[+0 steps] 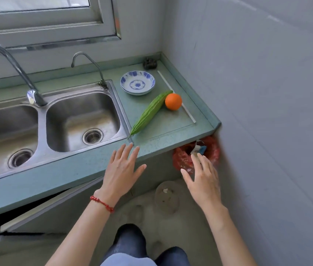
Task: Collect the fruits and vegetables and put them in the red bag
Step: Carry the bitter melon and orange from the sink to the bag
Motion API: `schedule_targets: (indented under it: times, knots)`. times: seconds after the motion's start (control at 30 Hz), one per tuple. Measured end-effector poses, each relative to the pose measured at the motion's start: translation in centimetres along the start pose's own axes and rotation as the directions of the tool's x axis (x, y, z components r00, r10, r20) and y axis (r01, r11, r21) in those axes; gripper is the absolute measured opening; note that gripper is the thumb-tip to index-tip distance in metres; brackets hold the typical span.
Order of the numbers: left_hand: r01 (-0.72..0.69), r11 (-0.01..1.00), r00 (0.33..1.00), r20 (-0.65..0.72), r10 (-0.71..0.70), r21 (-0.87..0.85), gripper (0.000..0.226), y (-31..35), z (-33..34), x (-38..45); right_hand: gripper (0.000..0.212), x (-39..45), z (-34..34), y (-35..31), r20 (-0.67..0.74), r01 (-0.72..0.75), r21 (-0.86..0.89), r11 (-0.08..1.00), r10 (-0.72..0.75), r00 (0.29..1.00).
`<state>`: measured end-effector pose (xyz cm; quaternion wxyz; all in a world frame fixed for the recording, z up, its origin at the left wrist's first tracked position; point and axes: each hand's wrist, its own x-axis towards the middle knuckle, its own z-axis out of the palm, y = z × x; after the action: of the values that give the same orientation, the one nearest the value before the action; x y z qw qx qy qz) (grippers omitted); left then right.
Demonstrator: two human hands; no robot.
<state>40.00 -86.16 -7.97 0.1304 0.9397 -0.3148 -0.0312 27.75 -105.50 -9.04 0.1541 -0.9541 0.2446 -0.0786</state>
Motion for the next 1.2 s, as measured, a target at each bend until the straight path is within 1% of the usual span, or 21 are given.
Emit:
schedule_targets:
  times: [0.1,0.2,0.27,0.33,0.4,0.43,0.5,0.57,0.67,0.8,0.87,0.9,0.93,1.0,1.07,1.2]
  knots:
    - [-0.032,0.999,0.999,0.041,0.031,0.013,0.063,-0.9,0.3,4.8,0.058,3.6,0.9,0.2,0.014,-0.033,-0.006,0.999,0.033,0.999]
    - [-0.093,0.996,0.996,0.012,0.092,0.019,0.063,-1.9,0.5,9.7,0.057,7.2,1.5,-0.2,-0.001,-0.084,0.008,0.996,0.084,0.997]
    - [-0.107,0.994,0.994,0.033,0.108,-0.004,0.061,-2.8,0.5,12.8,0.056,9.6,2.0,-0.7,-0.015,-0.118,0.004,0.993,0.118,0.993]
    - [-0.093,0.995,0.992,0.077,0.097,-0.046,0.06,-3.6,0.5,15.6,0.055,11.9,2.3,-1.2,-0.024,-0.126,-0.013,0.992,0.125,0.992]
    - [-0.067,0.993,0.991,0.106,0.077,-0.1,0.06,-4.2,0.7,18.1,0.056,13.9,2.5,-1.6,-0.002,-0.144,0.003,0.99,0.144,0.99]
    - [-0.039,0.987,0.991,0.122,0.058,-0.153,0.06,-4.3,0.8,19.3,0.057,14.7,2.5,-1.8,0.025,-0.161,0.031,0.986,0.161,0.987]
    - [0.056,0.948,0.987,0.159,-0.006,-0.313,0.057,-4.2,0.7,21.3,0.058,16.1,2.4,-2.0,0.068,-0.21,0.13,0.969,0.203,0.977]
    - [0.174,0.878,0.973,0.214,-0.084,-0.446,0.056,-4.0,0.8,23.2,0.057,17.3,2.4,-2.2,0.103,-0.3,0.291,0.909,0.282,0.954]
    - [0.301,0.809,0.941,0.294,-0.167,-0.504,0.057,-3.9,1.5,25.6,0.054,19.4,2.7,-2.4,0.173,-0.43,0.516,0.741,0.402,0.899]
    - [0.41,0.753,0.898,0.37,-0.237,-0.514,0.062,-4.1,2.7,28.3,0.048,23.1,3.1,-2.2,0.291,-0.537,0.684,0.493,0.49,0.821]
    - [0.467,0.721,0.87,0.413,-0.271,-0.511,0.066,-4.0,3.2,29.3,0.047,24.9,3.3,-2.0,0.35,-0.567,0.737,0.368,0.51,0.786]
    - [0.49,0.709,0.856,0.433,-0.282,-0.507,0.068,-3.9,3.4,29.7,0.047,25.8,3.5,-1.9,0.374,-0.582,0.746,0.325,0.519,0.769]
    - [0.501,0.709,0.848,0.446,-0.287,-0.497,0.069,-3.8,3.7,30.0,0.048,26.6,3.7,-1.8,0.392,-0.594,0.747,0.298,0.525,0.756]
    - [0.5,0.727,0.844,0.454,-0.286,-0.471,0.069,-3.7,4.2,30.6,0.051,28.2,4.2,-1.7,0.402,-0.606,0.74,0.293,0.53,0.747]
    - [0.493,0.74,0.848,0.442,-0.293,-0.456,0.066,-3.6,4.5,31.0,0.054,29.5,4.5,-1.6,0.4,-0.611,0.728,0.312,0.53,0.747]
    - [0.496,0.731,0.85,0.436,-0.297,-0.469,0.048,-3.6,4.6,31.6,0.05,31.5,5.2,-1.8,0.374,-0.59,0.715,0.375,0.508,0.776]
